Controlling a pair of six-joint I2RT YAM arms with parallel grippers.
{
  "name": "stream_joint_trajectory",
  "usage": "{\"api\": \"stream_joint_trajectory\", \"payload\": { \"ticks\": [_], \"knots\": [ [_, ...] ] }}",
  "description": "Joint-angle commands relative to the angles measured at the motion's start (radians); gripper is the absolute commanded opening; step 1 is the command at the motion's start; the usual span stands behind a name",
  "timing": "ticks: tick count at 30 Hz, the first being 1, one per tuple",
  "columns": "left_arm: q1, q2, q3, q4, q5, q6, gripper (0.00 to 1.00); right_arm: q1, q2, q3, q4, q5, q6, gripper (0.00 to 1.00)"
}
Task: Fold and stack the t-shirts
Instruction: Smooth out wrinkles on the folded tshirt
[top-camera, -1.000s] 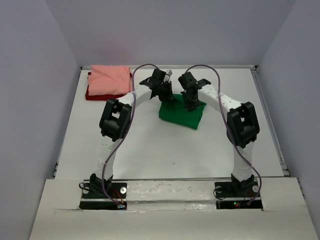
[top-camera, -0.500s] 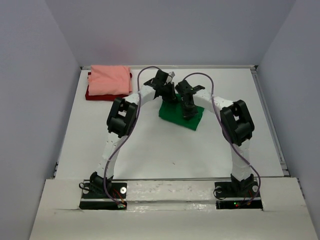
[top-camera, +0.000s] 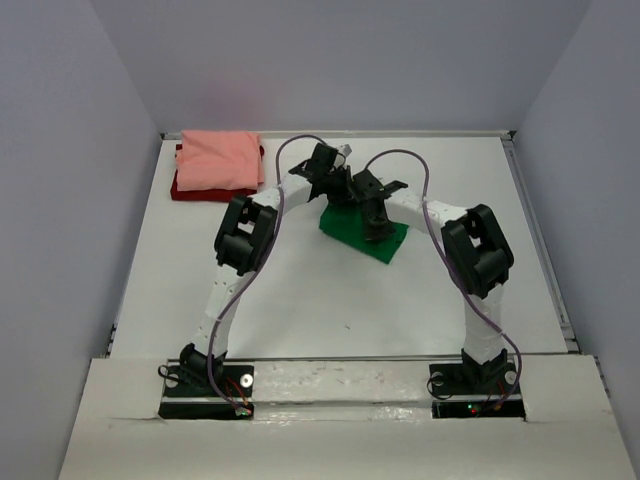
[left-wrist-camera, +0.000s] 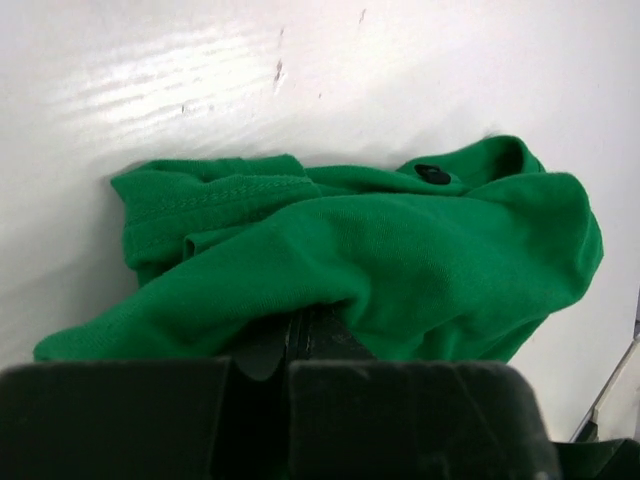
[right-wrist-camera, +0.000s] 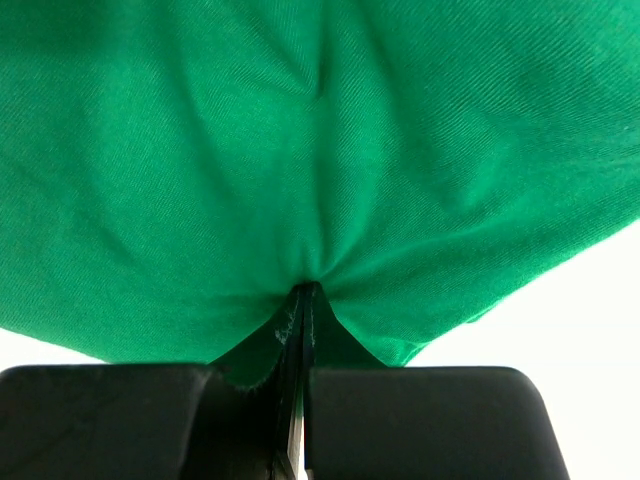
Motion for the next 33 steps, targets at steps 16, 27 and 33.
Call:
{"api": "stream_joint_trajectory", "payload": {
  "ticks": [16,27,33],
  "knots": [
    [-0.038,-0.380,-0.562,0.101,-0.144,-0.035,0.00,0.013,0.047,0.091,-0.117,0.031,-0.051,0.00],
    [-0.056,-0.495,-0.441,0.001,-0.227,-0.008,0.00,0.022,-0.146,0.194,-0.225,0.090,-0.103,0.00],
    [-0.073,-0.538,-0.388,-0.048,-0.271,0.001,0.00,0.022,-0.120,0.356,-0.247,0.091,-0.144,0.00]
  ]
}}
